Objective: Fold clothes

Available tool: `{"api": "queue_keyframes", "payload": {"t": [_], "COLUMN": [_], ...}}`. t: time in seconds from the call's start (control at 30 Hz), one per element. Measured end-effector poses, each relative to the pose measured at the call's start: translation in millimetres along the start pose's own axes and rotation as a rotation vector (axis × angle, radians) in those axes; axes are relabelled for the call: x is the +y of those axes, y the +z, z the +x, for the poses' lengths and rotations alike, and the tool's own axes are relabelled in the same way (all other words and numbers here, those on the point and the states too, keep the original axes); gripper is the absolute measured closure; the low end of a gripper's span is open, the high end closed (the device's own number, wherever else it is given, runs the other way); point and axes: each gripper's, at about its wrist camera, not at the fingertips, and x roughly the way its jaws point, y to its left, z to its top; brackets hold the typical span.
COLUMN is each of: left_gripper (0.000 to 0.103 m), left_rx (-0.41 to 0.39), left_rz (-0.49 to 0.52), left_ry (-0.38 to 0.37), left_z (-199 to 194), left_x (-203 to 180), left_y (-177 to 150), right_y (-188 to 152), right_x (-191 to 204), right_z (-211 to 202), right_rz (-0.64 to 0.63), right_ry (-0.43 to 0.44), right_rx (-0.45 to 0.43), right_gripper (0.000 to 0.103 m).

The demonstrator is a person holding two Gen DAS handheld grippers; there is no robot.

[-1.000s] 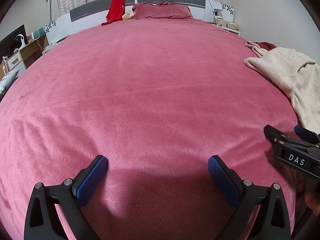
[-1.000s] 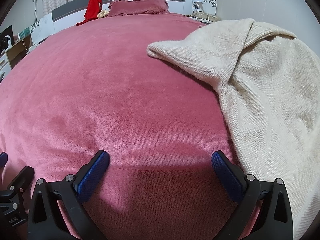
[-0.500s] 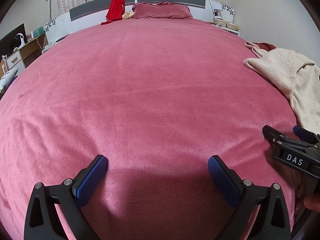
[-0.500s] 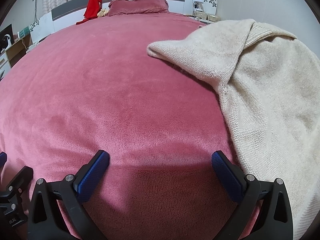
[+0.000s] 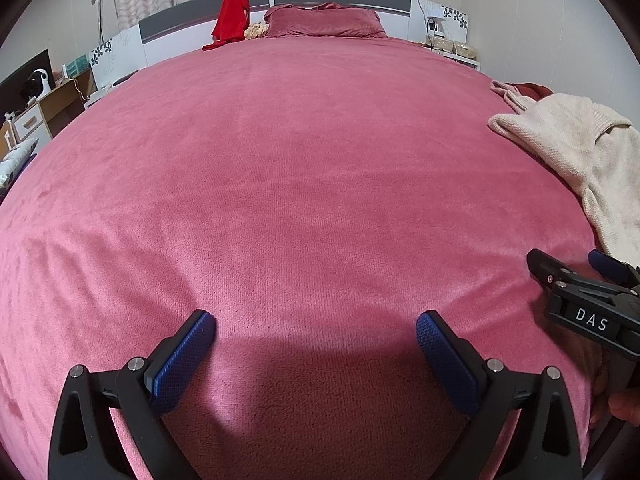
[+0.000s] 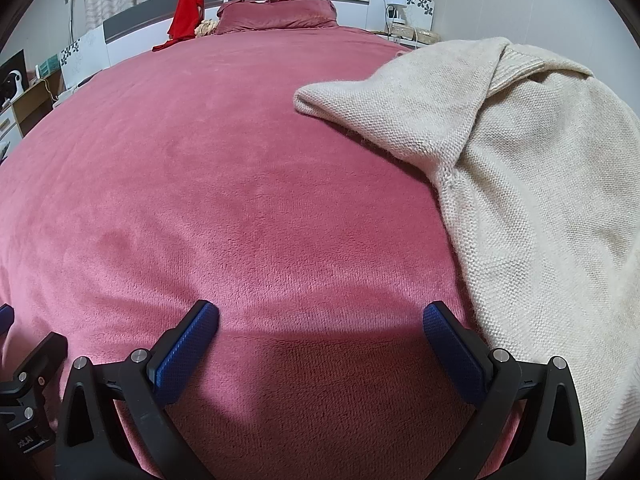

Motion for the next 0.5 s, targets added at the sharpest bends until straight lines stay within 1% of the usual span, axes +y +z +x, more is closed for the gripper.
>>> {"api": "queue_keyframes", "payload": {"t": [0.07, 0.1, 0.2, 0.23, 0.5], "left_gripper": [0.000, 0.000, 0.000, 0.000, 0.000], "left_rx": [-0.001, -0.001, -0.002, -0.002, 0.000], "left_rz": [0.000, -0.002, -0.006, -0.006, -0.007], "left_ry": [0.003, 0.003, 0.004, 0.003, 0.003], "left_z": [-1.1, -1.7, -3.3, -3.5, -5.2], "left_x": [1.8, 3.1, 6.6, 7.4, 12.1], "left_y": [-1.5, -2.4, -4.6, -5.0, -5.5], "right_y": [1.1, -0.7, -1.9, -2.2, -1.6], "right_x": [-5.2, 1.5, 58.6, 66.0, 69.4], "right_z": [1.6, -0.9, 19.0, 21.4, 18.8], "right_rz": [0.000, 0.000, -0.002, -0.002, -0.003], "right_ry": [0.000, 0.000, -0.003, -0.004, -0.005], "right_rx": [0.000, -0.001, 0.000, 0.000, 0.000], "right_gripper": [0.000, 0.000, 0.000, 0.000, 0.000]}}
